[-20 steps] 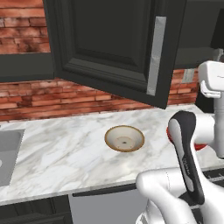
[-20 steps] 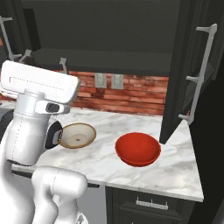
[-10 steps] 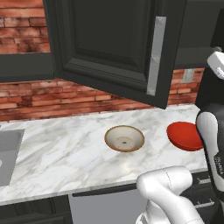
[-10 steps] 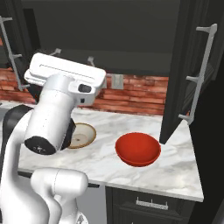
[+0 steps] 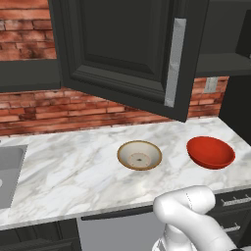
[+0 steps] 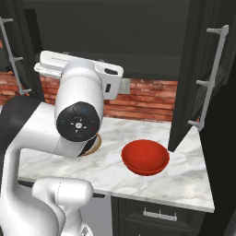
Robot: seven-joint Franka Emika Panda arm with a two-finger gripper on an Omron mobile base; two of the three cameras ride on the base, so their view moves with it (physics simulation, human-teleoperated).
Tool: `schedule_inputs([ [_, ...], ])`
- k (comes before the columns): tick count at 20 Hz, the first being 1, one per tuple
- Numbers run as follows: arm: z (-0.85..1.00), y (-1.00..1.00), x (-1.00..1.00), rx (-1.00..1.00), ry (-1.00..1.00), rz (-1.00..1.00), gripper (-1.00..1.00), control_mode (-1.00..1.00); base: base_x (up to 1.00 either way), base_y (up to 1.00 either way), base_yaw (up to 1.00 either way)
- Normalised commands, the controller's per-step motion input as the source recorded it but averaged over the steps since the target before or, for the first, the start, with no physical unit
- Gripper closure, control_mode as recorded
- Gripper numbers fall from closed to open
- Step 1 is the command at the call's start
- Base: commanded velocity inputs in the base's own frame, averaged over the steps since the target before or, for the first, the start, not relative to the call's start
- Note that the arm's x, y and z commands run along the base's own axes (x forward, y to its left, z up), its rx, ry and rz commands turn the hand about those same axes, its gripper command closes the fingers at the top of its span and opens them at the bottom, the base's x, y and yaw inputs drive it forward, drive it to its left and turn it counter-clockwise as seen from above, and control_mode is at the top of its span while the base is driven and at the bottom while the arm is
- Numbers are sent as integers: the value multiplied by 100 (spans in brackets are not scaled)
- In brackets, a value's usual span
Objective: Open the cabinet. Pick the bowls from the counter and place them in the cabinet. Then close the cabinet.
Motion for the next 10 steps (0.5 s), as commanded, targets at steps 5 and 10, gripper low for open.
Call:
schedule_inputs([
  [5,-2,49,-1,-5,-5,4,-100,-100,0,0,0],
  [10,-21,45,3,0,-6,0,-100,-100,0,0,0],
])
